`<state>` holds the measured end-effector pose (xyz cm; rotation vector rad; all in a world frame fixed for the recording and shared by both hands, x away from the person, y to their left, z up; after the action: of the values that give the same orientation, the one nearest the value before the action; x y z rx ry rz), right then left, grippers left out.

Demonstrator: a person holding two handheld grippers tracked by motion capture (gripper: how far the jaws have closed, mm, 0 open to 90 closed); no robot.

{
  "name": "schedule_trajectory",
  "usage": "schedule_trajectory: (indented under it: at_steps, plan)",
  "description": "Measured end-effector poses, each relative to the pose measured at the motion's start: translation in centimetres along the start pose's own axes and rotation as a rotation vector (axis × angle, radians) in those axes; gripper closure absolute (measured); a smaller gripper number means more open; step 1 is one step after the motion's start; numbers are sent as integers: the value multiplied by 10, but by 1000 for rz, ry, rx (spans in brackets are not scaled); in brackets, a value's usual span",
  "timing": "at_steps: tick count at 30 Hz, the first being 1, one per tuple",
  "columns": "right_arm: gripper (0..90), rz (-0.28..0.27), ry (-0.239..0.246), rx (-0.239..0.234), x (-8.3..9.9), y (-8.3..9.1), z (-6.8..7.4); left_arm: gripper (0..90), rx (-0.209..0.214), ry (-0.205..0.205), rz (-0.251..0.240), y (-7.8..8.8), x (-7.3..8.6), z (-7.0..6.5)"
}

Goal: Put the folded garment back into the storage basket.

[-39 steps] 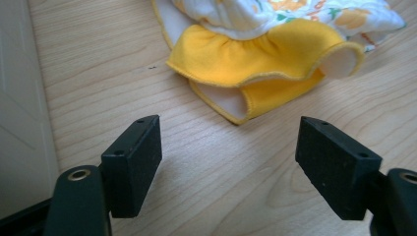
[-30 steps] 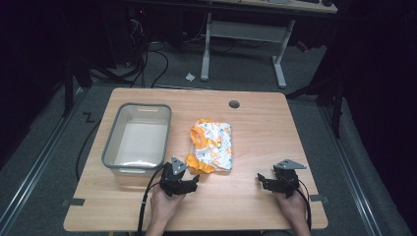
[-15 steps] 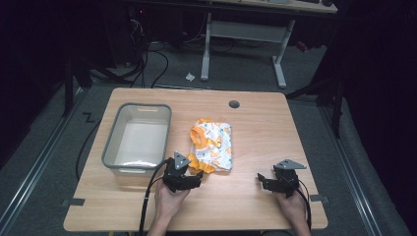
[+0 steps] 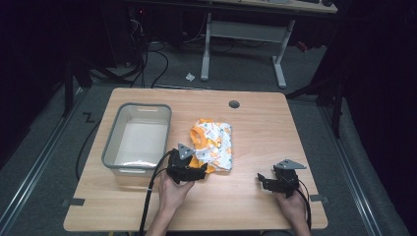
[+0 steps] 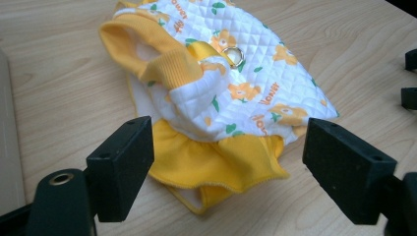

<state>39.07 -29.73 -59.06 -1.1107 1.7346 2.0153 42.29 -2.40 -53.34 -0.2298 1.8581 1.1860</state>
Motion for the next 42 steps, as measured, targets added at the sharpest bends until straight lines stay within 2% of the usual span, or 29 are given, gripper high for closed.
schedule_trajectory:
  at_steps: [7,14,22,28,29,30,32,42]
  plan:
    - [244,0,1,0,0,0,0,191,-15,-7,26,-8,-7,3]
    - [244,1,1,0,0,0,0,188,-32,-15,26,-14,-19,5]
    - [244,0,1,0,0,0,0,186,-34,20,25,-23,-33,10]
    - [244,0,2,0,0,0,0,182,-59,25,53,-36,-37,18]
    - [244,0,2,0,0,0,0,184,-59,25,53,-36,-37,18]
    - [244,0,1,0,0,0,0,187,-59,49,49,-40,-38,21]
    - [244,1,1,0,0,0,0,187,-66,60,54,-44,-37,25]
    - [244,0,2,0,0,0,0,190,-74,101,70,-61,-33,33]
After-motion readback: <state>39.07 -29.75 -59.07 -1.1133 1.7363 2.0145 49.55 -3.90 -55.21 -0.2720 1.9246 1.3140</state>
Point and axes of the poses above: each handheld gripper's, and its own axes: y roughly backward along the jaws, x roughly out of its underside, z roughly to its left, the point moved 10 cm from there along -y, roughly forward along the jaws
